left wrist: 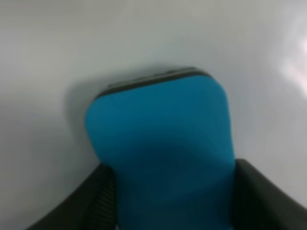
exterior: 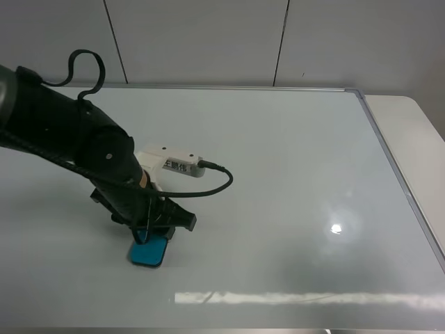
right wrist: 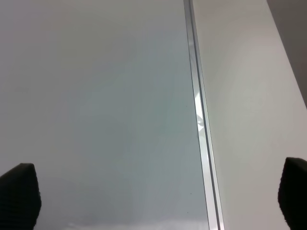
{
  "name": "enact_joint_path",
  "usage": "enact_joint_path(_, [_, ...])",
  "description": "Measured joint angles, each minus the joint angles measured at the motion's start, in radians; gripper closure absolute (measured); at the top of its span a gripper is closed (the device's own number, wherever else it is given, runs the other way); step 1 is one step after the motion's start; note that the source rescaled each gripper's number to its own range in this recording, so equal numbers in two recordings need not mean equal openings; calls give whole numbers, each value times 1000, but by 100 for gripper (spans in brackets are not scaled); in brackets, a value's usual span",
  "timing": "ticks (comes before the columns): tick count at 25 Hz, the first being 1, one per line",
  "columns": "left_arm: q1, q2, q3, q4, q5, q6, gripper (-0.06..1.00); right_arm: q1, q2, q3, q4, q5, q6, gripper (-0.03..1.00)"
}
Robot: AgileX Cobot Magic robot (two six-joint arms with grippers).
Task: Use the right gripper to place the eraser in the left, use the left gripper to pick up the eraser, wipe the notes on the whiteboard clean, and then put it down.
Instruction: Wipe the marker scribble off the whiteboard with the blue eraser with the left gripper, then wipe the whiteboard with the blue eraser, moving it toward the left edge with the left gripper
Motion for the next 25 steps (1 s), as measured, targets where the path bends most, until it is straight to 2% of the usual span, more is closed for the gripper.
enact_joint_path(5, [49,66,-142,1,35,56,93,0,0,0,0,0,0,-3])
enact_joint_path(14, [274,-36,-168,56,241,65,93,0,0,0,0,0,0,-3])
enact_joint_path(20, [453,-94,-169,88,247,68,93,0,0,0,0,0,0,-3])
enact_joint_path(25, [546,-94,-169,99,194,102,93,0,0,0,0,0,0,-3])
